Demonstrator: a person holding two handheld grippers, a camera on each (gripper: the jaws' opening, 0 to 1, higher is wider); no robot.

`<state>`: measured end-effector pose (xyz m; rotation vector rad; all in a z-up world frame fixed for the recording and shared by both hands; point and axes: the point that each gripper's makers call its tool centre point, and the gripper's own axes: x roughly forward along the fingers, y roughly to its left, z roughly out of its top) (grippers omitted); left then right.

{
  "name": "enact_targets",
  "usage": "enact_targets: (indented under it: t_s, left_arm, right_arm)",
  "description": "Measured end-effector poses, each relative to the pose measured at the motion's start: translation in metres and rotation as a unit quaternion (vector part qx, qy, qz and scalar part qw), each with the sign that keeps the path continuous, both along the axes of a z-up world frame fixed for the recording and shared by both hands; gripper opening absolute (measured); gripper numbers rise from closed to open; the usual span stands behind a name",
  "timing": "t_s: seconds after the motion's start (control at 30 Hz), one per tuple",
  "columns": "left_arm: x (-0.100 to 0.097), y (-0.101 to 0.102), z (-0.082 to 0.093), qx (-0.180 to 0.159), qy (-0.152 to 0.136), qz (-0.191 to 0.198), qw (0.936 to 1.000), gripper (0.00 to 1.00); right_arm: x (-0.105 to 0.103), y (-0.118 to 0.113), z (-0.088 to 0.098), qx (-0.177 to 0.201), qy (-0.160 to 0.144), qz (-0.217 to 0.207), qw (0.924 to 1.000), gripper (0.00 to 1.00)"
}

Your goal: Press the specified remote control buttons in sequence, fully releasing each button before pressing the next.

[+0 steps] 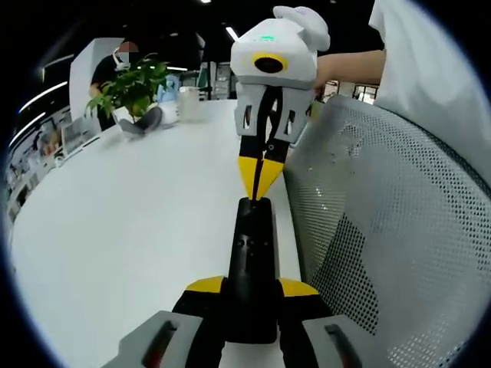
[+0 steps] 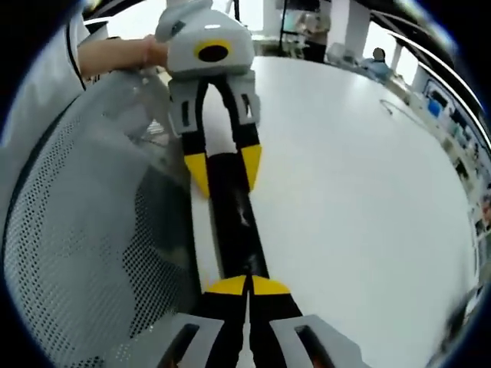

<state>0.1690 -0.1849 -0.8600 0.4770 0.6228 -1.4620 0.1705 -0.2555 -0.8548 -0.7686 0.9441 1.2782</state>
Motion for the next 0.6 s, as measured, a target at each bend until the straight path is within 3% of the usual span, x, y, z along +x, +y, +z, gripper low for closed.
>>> enact_targets:
  t_s: [0.23,0.43,0.6]
  left_arm:
    - [0.0004,-0.0002,-0.0001,-0.002,0.004,0.004,1.0,0.24]
    - [0.0003,-0.0002,0.0001,-0.004,0.006,0.004,1.0,0.24]
    - [-0.0005,-0.0003,0.0001,-0.004,0.005,0.005,1.0,0.24]
  right_arm:
    - [0.0004,-0.0011,-0.0009,-0.015,0.011,0.006,0.9998,0.0]
    - [0.0007,-0.0021,0.0018,0.065,0.014,-0.061,0.9959,0.0]
    - [0.0001,-0.0007,0.0022,0.059,-0.023,-0.045,0.997,0.0]
